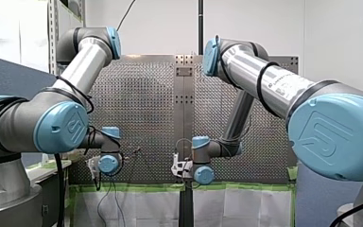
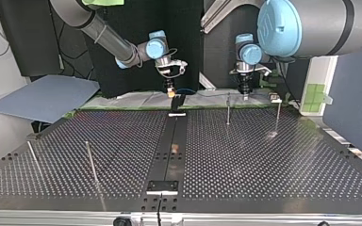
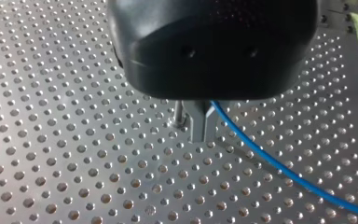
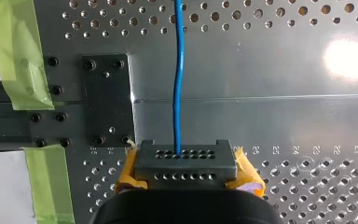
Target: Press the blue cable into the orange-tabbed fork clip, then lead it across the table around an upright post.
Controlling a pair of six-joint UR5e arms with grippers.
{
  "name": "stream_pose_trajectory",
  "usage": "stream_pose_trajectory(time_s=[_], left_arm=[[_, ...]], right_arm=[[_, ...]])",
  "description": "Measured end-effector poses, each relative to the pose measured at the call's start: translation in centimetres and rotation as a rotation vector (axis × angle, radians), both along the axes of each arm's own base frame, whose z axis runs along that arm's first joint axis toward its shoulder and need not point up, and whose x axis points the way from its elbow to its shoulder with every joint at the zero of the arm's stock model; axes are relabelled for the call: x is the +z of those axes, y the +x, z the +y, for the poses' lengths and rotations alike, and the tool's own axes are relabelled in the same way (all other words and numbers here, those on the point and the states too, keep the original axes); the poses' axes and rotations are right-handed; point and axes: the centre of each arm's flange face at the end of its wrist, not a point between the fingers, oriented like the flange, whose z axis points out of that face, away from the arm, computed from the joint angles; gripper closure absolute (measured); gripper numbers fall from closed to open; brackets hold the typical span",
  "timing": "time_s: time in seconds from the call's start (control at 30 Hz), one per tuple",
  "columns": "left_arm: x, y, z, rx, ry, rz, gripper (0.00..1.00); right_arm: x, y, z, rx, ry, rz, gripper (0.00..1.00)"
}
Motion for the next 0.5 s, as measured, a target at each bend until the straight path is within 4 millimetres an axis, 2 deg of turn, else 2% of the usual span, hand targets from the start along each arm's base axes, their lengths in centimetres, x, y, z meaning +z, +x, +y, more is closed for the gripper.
stream_pose_trajectory(time_s=[0.5], left_arm=[[0.5,1.8,-0.4,-0.047,-0.021,-0.004,1.00]], right_arm=[[0.3,-0.1,-0.7,-0.009,-0.008,-0.007,1.00]])
